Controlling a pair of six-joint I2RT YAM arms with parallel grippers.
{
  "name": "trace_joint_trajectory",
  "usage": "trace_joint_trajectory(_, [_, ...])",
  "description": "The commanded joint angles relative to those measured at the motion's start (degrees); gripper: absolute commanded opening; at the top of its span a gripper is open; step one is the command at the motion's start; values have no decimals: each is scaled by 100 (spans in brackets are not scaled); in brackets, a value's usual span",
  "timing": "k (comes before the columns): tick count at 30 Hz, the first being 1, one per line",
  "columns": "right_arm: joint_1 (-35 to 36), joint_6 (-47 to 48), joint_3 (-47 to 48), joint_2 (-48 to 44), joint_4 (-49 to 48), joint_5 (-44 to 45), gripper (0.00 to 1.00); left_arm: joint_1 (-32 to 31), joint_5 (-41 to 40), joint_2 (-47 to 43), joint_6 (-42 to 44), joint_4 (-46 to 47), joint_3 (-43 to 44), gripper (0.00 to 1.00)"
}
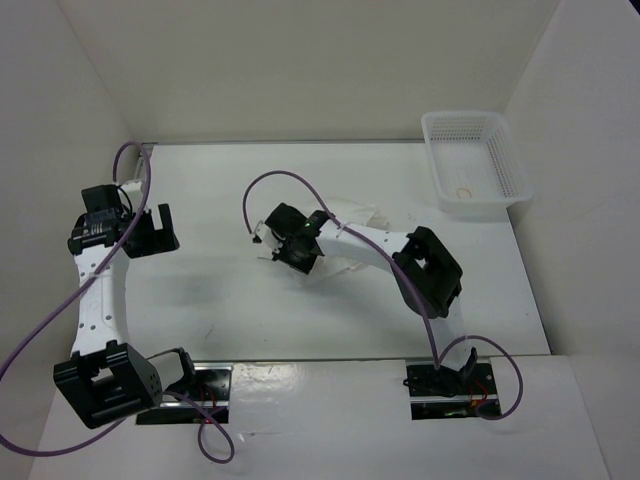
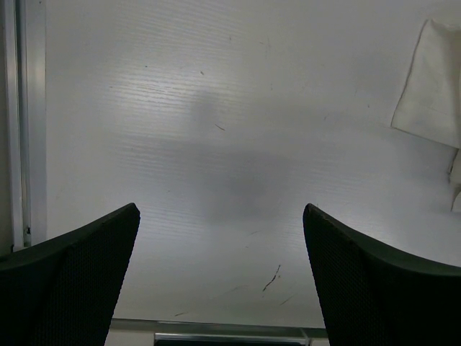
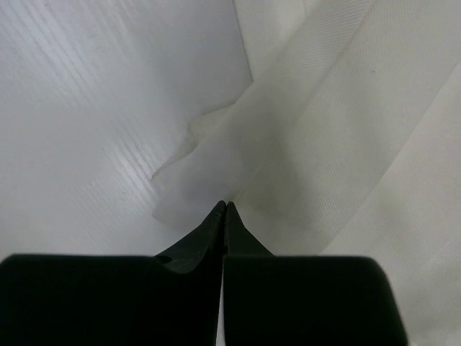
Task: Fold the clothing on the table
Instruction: Flatten the skirt out
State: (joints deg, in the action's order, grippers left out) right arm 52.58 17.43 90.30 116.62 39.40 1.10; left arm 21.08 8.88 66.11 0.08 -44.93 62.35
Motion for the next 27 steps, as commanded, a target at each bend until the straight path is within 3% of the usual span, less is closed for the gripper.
trace_joint_trajectory(1, [-115,76,285,-270,-108,538,0,36,184,-45,151,98,-21,100])
trace_joint_trajectory(6, [-844,147,1024,-771,147,610,0,36,438,130,212,98,-21,100])
trace_joint_trajectory(13, [-1372,234,1139,-1255,86,1050,0,36,675,298,318,98,32,100])
trace_joint_trajectory(14, [-1373,234,1139,-1308,173,806,4,36,676,298,318,98,32,100])
trace_joint_trajectory(16, [-1373,103,1218,-1308,383,568,53,36,729,350,318,98,32,100])
trace_joint_trajectory(17, [-1216,103,1148,-1369,445,410,68,36,729,350,318,98,32,100])
trace_joint_trajectory(18, [-1093,103,1026,-1370,446,208,91,36,729,350,318,98,32,100])
trace_joint_trajectory(20, [-708,103,841,-1370,499,206,98,36,729,350,370,98,32,100])
trace_joint_trajectory(27, [-108,-82,59,-922,165,487,98,36,676,237,370,98,-21,100])
